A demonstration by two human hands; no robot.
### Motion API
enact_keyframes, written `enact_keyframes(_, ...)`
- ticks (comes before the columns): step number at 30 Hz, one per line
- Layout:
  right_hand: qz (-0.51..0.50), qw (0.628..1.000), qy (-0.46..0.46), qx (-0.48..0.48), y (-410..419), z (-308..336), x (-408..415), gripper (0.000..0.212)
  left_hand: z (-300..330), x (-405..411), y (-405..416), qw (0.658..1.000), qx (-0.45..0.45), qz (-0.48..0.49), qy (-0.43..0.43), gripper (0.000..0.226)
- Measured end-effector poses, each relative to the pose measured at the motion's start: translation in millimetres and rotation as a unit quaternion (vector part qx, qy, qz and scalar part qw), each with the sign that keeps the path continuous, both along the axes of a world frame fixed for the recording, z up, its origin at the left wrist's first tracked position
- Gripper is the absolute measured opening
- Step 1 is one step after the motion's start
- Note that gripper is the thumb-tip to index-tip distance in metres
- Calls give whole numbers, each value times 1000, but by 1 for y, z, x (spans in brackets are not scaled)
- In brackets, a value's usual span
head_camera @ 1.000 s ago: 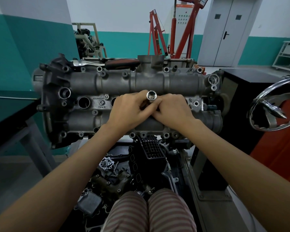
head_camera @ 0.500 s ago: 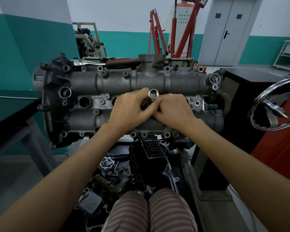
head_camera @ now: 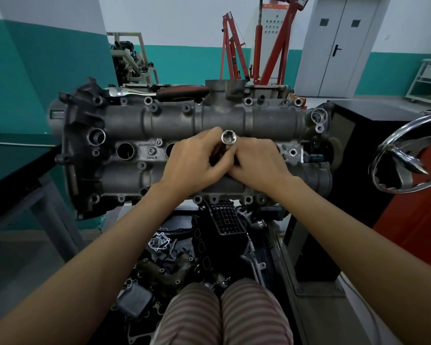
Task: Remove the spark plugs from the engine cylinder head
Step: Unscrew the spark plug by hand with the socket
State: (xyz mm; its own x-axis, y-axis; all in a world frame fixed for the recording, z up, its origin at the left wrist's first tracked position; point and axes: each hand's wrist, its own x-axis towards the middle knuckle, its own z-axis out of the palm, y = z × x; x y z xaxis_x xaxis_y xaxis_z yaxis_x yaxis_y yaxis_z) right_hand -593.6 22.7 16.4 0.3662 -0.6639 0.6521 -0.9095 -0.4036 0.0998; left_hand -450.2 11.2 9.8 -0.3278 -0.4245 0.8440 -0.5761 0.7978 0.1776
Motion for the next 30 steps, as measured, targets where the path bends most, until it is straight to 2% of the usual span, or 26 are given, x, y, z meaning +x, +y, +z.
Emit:
enact_keyframes(3,5,1000,-22,1,2,1,0,38,0,-1,0,1000,-7,-1,-3,18)
enact_keyframes(7,-26,999,-22,16,2,2,1,53,-2,1,-2,999,-31,11,14,34)
enact_keyframes(12,-15,1000,3,13,0,0,0,33,1,0,1,1000,-13,-2,12,35)
enact_keyframes(17,-1,1000,-18,2,2,0,1,33,-1,-1,0,1000,-4,9,-1,22)
enact_keyframes(21,-28,999,-16,9,0,0,1,48,0,1,-1,1000,-20,4,17,39)
enact_keyframes(25,-16,1000,-14,20,-3,1,-2,34,0,1,-1,1000,-2,-4,21,36)
enact_keyframes(30,8,1000,-19,14,0,1,0,32,0,-1,1,1000,-7,-12,8,23)
